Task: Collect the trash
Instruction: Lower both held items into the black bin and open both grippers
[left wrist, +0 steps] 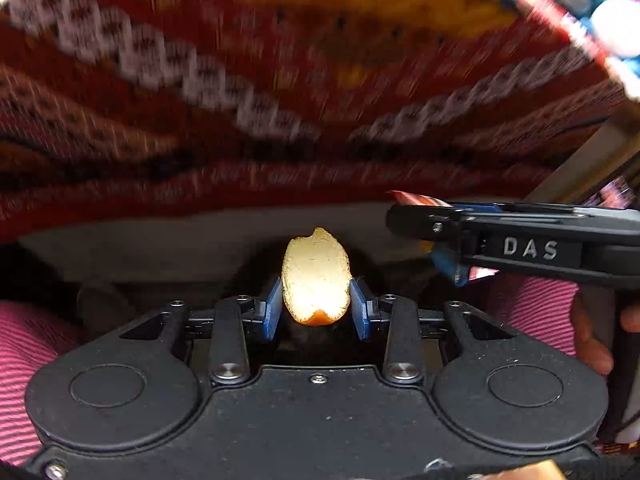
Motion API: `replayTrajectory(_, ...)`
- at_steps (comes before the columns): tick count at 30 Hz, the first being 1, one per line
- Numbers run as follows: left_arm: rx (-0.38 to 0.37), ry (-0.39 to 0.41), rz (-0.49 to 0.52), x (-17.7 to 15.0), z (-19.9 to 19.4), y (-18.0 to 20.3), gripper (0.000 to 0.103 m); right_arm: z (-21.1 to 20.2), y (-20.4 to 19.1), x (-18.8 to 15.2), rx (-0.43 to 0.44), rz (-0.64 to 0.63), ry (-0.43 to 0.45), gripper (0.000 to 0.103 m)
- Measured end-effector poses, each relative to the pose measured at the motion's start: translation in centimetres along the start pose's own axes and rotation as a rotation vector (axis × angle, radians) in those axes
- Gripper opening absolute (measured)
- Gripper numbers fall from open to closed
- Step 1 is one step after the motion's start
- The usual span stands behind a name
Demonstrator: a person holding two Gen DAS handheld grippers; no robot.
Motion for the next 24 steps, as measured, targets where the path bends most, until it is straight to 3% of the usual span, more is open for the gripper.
replayTrajectory(6,0.037,-0.09,-0.044,-1.1,4.7,-1.7,0.034,4.5,2.0,-2.7,-0.029,0.106,-0.112,0.049)
replayTrajectory(15,0.025,-0.185,-0.11,-3.6,12.0,-3.6,0.035,11.6,4.4,-7.6,-0.052,0.306,-0.236,0.049)
replayTrajectory(20,0.055,-0.217,-0.106,-4.5,13.4,-4.1,0.035,12.6,4.6,-8.4,-0.068,0.299,-0.286,0.052)
replayTrajectory(24,0.053,-0.214,-0.11,-4.5,13.4,-4.4,0.043,13.0,4.7,-8.8,-0.081,0.292,-0.308,0.053)
Point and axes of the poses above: each gripper's, at about its wrist camera, not at the fingertips, and z roughly the way its jaws point, y to its right, x to its top, the point moved 7 cm from there along z, roughly the way its jaws point, and after that the axes turned 10 degrees about -x, right-handed, at the moved point
